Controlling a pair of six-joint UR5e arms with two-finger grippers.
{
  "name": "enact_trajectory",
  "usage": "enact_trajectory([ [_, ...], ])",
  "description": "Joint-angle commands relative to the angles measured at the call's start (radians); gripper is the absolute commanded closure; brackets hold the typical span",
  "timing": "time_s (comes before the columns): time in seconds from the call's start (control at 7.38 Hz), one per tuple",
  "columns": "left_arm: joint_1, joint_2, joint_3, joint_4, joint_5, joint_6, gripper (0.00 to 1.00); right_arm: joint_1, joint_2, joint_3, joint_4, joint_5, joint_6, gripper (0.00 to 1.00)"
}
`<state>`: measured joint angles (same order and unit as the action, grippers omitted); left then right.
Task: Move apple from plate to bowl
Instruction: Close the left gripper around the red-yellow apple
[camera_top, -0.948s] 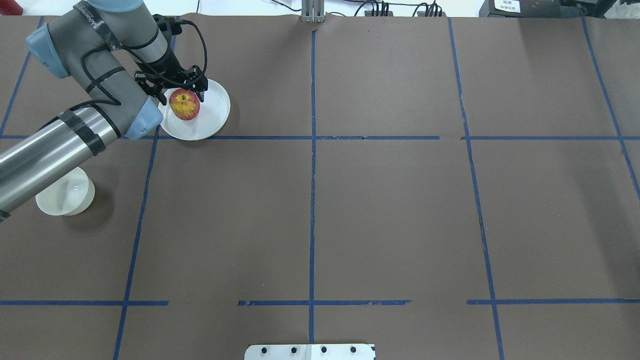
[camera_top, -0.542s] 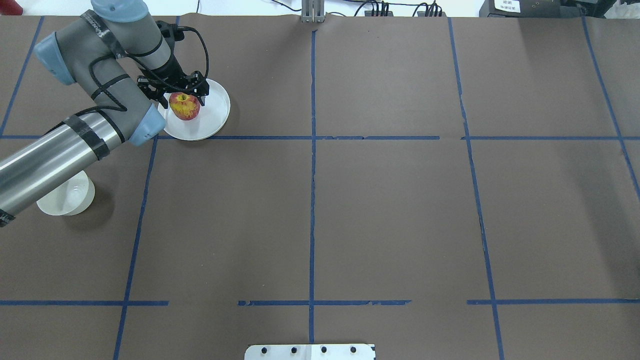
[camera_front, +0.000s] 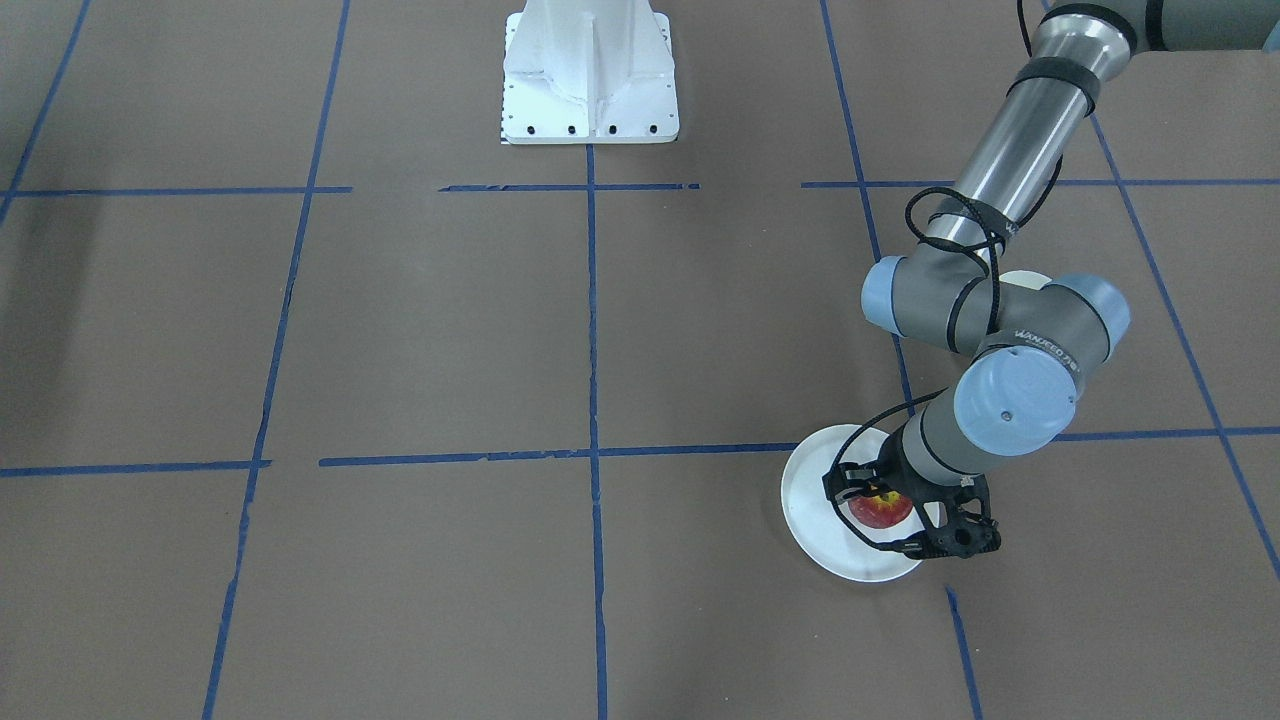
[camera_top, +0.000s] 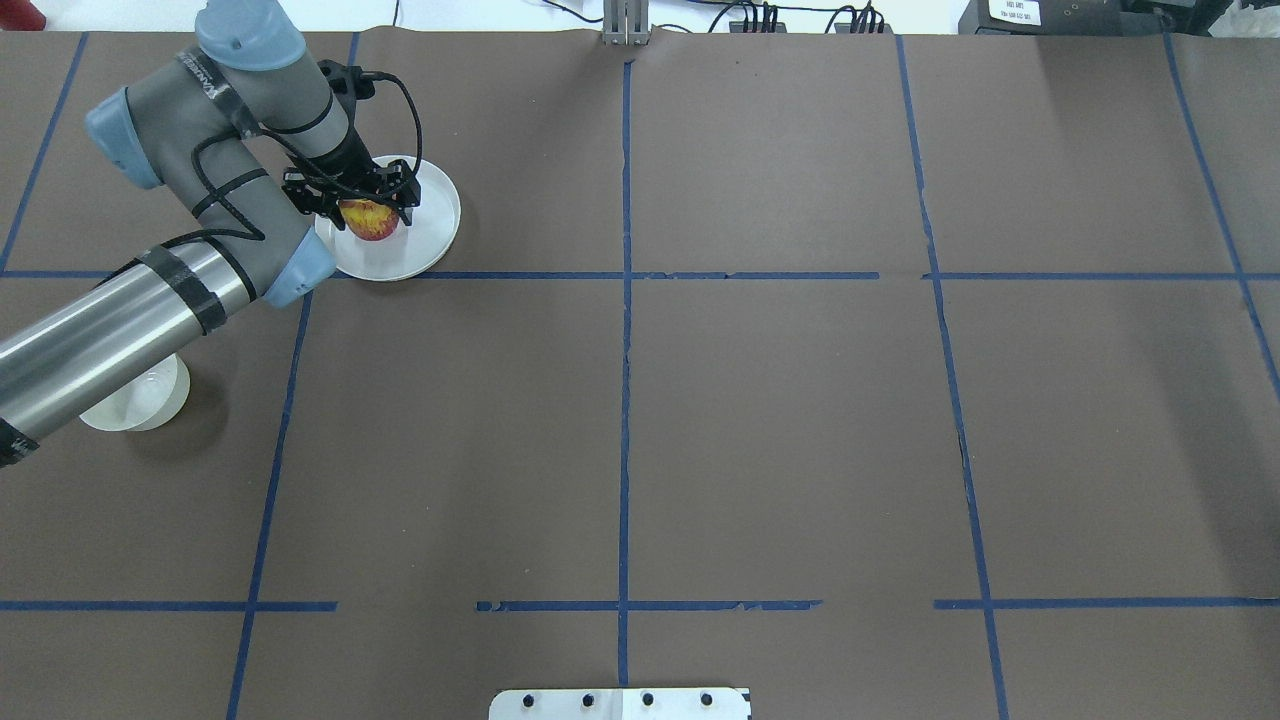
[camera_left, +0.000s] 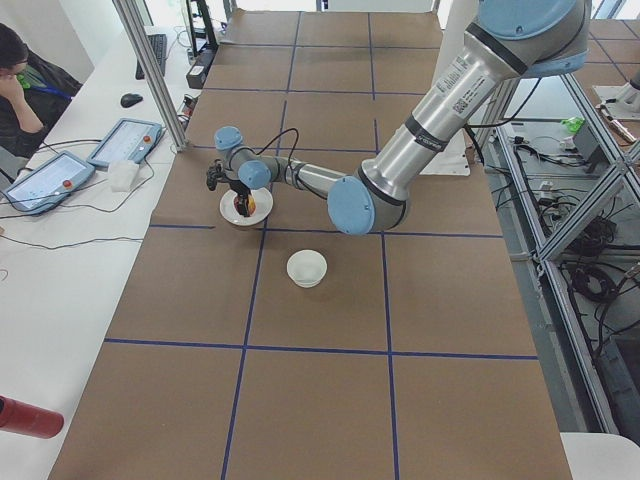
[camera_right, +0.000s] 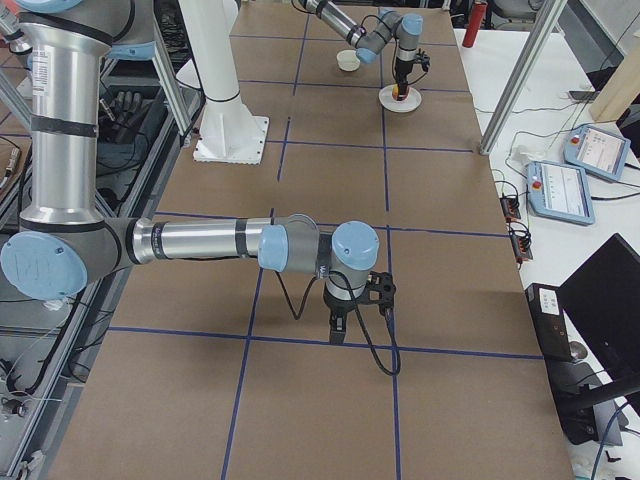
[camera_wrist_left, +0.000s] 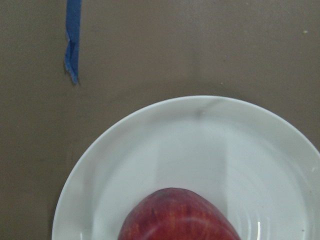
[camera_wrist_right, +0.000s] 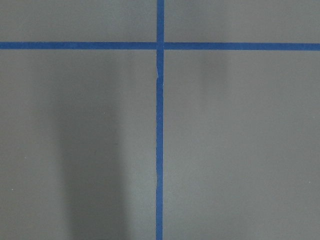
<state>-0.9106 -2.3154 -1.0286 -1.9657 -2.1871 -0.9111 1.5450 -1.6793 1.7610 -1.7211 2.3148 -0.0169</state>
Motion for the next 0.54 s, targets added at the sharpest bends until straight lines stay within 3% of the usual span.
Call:
enact_trajectory([
  [0.0, 0.001, 0.001, -0.002, -0.013, 0.0, 0.011, 0.69, 0.0, 0.0, 0.0, 0.0, 0.0, 0.0, 0.0],
  [0.14, -0.042, 0.005, -0.036, 0.001, -0.002, 0.017, 0.81, 0.0, 0.0, 0.0, 0.0, 0.0, 0.0, 0.0],
  [0.41, -0.08, 0.129, -0.266, 0.106, -0.008, 0.058, 0.84, 0.0, 0.0, 0.0, 0.0, 0.0, 0.0, 0.0],
])
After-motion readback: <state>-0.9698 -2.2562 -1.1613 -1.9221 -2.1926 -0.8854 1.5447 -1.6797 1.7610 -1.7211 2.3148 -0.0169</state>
